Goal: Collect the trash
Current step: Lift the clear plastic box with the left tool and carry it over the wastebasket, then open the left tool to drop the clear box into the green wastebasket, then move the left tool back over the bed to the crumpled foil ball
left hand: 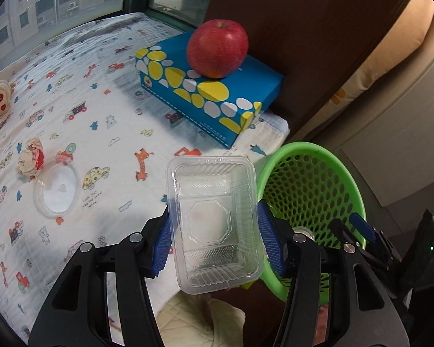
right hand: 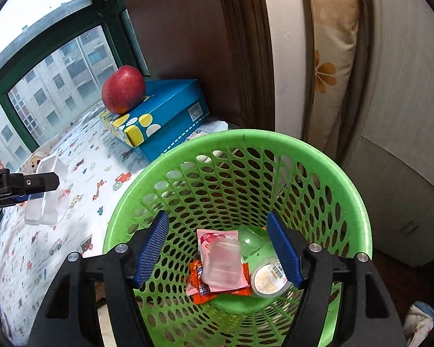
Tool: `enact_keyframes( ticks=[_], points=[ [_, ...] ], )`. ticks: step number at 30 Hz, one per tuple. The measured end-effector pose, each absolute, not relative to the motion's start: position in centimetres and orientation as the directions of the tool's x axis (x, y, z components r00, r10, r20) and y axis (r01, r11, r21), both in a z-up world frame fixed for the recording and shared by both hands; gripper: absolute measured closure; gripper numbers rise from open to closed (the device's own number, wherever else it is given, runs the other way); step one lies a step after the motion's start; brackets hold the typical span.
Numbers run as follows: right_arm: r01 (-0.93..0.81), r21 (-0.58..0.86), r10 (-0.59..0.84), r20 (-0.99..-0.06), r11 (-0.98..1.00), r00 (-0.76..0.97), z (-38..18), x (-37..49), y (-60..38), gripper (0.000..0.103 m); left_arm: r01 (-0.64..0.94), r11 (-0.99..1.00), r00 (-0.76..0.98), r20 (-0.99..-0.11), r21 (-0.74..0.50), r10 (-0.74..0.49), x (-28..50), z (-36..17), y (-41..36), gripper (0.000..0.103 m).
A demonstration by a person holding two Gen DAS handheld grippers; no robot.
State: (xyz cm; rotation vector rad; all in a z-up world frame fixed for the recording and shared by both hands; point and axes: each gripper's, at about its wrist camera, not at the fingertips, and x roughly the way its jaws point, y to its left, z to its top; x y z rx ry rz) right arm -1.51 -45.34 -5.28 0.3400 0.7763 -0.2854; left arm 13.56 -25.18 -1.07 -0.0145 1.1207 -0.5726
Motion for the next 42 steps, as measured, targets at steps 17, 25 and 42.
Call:
enact_keyframes(
  ticks=[17, 25, 42],
  points=[
    [0.398, 0.241, -0.139, -0.679, 0.885, 0.721, -3.8, -5.9, -47.3, 0.023, 0.57, 0.76, 0.173, -0.858, -0.314, -0.484, 10.5, -3.5, -33.3, 0.045],
    [0.397, 0.255, -0.127, -0.681, 0.882, 0.721, -4.1, -6.0, -47.1, 0.023, 0.588, 0.746, 0.169, -0.855, -0.313, -0.491, 10.0, -3.9, -32.9, 0.03],
    [0.264, 0.247, -0.028, -0.679, 0.932, 0.734, -3.3, -1.8, -40.9, 0.023, 0.372, 0.913, 0.4, -0.859, -0.168, -0.321, 16.2, -3.3, -18.9, 0.03]
  ],
)
